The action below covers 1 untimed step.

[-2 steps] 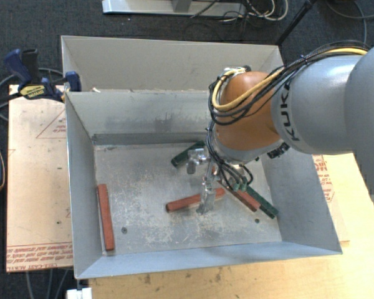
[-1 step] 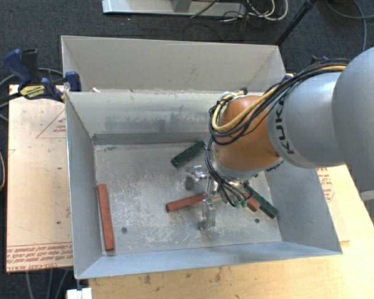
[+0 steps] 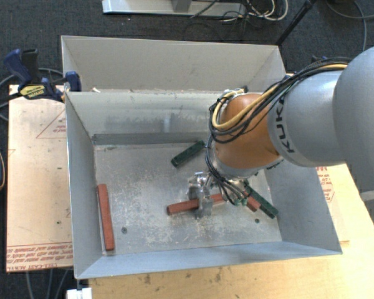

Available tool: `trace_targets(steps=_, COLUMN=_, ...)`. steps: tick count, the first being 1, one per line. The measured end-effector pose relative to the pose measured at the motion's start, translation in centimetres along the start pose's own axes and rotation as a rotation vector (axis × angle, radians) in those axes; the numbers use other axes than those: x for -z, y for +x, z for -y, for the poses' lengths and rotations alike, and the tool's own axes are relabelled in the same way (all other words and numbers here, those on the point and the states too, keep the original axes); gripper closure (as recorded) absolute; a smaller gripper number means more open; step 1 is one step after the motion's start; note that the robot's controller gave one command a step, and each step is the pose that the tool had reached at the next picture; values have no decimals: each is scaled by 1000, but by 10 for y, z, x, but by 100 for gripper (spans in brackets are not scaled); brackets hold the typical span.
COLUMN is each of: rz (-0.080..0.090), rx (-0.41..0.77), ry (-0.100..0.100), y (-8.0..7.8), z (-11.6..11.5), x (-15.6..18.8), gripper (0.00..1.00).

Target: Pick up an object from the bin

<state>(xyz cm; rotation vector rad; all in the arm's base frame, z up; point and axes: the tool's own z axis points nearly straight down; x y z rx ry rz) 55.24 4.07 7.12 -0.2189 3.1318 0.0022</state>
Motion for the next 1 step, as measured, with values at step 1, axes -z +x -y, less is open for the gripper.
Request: trace_targets(steps=1, rz=12, rx=-22, ry=2, y=-56, z=7, x=139, gripper=100)
